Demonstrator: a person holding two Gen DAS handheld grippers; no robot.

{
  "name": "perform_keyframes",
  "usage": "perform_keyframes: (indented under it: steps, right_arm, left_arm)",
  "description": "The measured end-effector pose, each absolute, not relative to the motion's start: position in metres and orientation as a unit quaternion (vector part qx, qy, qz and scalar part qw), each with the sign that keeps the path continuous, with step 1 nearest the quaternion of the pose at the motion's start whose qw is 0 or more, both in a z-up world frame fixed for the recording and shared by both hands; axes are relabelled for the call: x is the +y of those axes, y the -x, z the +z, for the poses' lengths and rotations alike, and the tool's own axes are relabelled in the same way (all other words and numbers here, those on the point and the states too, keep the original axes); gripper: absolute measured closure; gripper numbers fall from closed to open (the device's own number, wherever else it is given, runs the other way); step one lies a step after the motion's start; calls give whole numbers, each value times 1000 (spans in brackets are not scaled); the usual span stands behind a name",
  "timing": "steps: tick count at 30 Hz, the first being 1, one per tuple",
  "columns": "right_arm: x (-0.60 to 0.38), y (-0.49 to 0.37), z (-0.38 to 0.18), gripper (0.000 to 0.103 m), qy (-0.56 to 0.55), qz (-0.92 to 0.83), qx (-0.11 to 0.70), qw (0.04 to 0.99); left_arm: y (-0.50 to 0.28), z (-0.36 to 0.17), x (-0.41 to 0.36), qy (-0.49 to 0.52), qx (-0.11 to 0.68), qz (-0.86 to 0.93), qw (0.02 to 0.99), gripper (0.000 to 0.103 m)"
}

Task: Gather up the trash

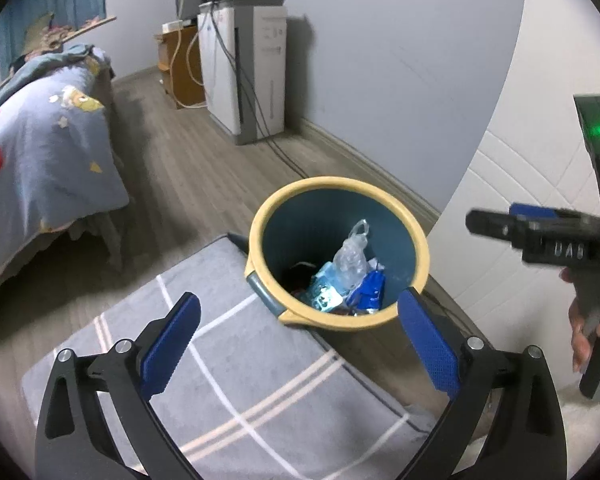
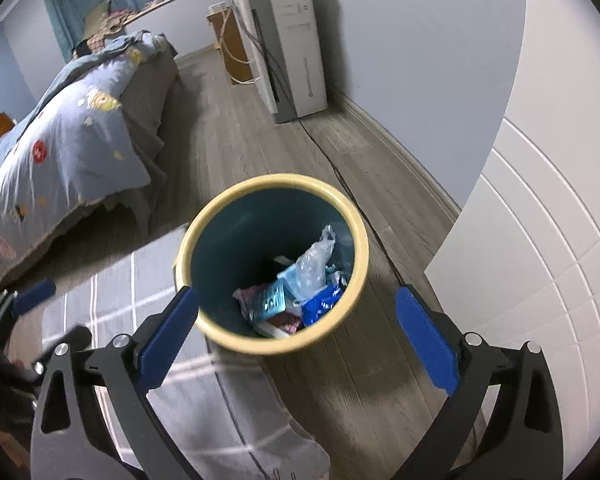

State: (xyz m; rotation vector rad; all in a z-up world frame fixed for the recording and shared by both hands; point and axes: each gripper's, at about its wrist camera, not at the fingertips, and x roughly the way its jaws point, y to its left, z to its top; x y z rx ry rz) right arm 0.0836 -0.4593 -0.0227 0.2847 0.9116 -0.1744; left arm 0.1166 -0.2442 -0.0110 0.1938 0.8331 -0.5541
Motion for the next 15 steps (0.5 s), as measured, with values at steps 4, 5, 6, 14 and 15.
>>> perform_keyframes:
  steps: [4,5,6,14,15]
  right_arm:
    - [-449,-68,-17,6,-115,-89,436,888]
    - [-447,-64,-16,6,-114,-88,436,889]
    - [-446,-62,-16,6,-114,-88,437,888]
    - [-442,-52,-7,6,-104,-97,417,897]
    - [-442,-52,-8,6,-104,-97,420,896]
  left_arm:
    - [-105,-6,-237,-96,389,-241,884,5]
    - [-104,-6,-235,-94,388,-238,885,5]
    - [-103,-7,-233,-91,388,-241,885,5]
    - [-106,-11,-227,-91,387,-236,886,5]
    - [-106,-12,-226,-93,386,-236,887,5]
